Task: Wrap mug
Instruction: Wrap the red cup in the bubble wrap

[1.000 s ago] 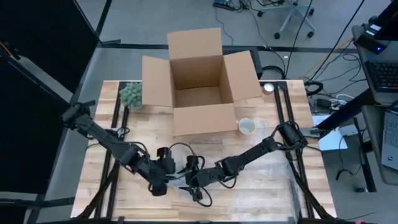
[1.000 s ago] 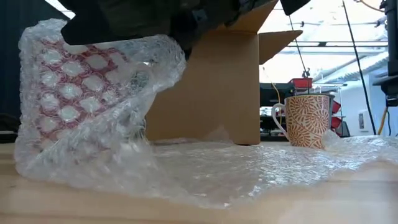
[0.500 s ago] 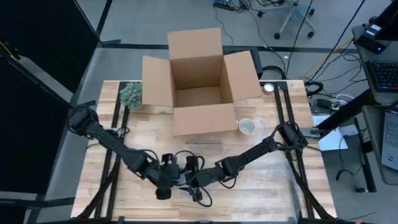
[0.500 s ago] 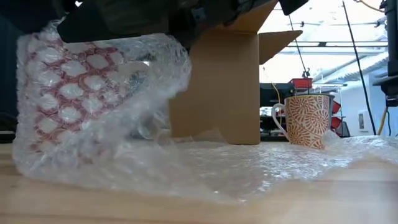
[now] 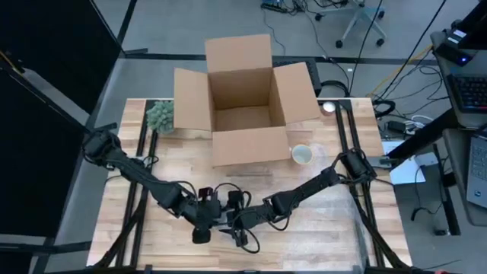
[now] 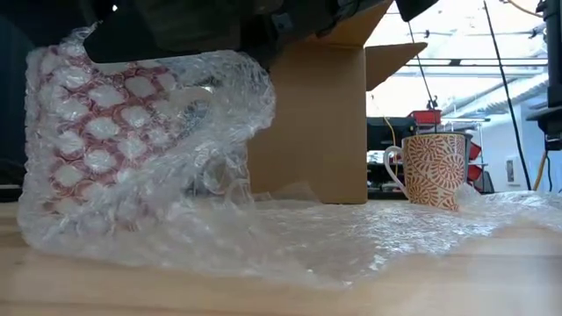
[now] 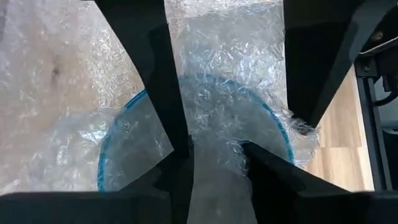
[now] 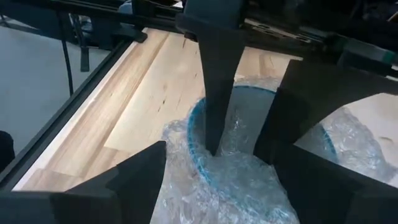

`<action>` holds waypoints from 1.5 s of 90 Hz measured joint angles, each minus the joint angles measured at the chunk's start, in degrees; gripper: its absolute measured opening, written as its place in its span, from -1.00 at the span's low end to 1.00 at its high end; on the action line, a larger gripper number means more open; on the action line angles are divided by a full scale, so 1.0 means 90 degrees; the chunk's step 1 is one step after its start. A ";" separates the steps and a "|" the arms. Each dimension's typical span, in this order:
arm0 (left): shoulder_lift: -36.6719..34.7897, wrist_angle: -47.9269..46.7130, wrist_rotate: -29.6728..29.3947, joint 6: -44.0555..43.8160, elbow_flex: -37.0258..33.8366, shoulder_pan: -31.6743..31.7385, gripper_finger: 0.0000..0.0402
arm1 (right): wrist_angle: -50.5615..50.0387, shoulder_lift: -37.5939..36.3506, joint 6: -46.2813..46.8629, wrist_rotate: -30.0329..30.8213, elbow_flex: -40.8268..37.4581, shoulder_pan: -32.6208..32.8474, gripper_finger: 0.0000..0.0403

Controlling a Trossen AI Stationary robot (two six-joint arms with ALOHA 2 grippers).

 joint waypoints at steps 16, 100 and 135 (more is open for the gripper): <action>-0.0005 0.0036 -0.0034 0.0262 0.0005 0.0046 -0.39 | 0.0000 -0.0002 0.0002 0.0005 -0.0005 0.0000 0.38; -0.0983 -0.1125 0.0056 0.0330 0.0462 0.0050 0.03 | -0.0017 -0.0005 -0.0049 0.0029 -0.0005 0.0007 0.38; -0.0512 -0.0866 -0.0236 0.0106 0.0469 -0.0625 0.03 | -0.0017 -0.0005 -0.0049 0.0010 -0.0005 0.0007 0.38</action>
